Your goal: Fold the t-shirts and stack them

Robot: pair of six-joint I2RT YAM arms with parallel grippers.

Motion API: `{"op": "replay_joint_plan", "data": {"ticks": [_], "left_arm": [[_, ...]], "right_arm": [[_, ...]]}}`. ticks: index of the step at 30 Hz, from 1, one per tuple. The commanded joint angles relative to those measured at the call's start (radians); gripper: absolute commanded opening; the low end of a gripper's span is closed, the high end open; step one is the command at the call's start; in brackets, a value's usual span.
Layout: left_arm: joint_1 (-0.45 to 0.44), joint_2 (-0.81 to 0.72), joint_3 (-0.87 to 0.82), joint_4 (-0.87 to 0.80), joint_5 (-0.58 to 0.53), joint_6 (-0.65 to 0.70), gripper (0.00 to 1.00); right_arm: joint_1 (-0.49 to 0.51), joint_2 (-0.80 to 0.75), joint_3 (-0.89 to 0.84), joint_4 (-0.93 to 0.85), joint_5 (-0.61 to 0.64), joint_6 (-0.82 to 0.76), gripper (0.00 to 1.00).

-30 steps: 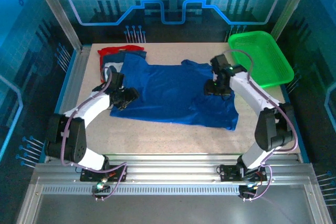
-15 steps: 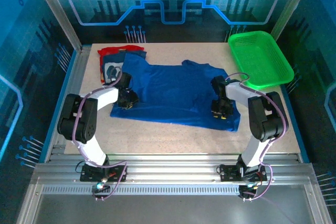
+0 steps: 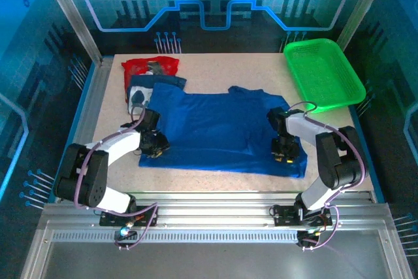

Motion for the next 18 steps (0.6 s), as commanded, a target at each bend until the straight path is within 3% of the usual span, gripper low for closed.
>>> {"op": "replay_joint_plan", "data": {"ticks": [1,4,10,13,18], "left_arm": [[-0.015,-0.022,-0.051,-0.137,0.015,-0.079,0.37],[-0.023,-0.082,-0.027,-0.175,0.022,-0.103,0.43],[-0.008,-0.124,0.024,-0.214,-0.037,-0.112,0.68],[0.047,-0.087,0.100,-0.176,-0.016,-0.098,0.72],[0.154,0.027,0.370,-0.187,-0.025,0.029,0.73]], "right_arm": [[-0.012,-0.010,-0.017,-0.097,0.071,0.026,0.31],[-0.014,-0.024,-0.008,-0.122,0.085,0.034,0.32],[-0.030,-0.021,0.009,-0.088,0.060,0.029,0.39],[-0.026,-0.014,0.055,-0.060,0.027,0.015,0.44],[-0.020,-0.052,0.125,-0.037,-0.023,-0.036,0.54]]}}
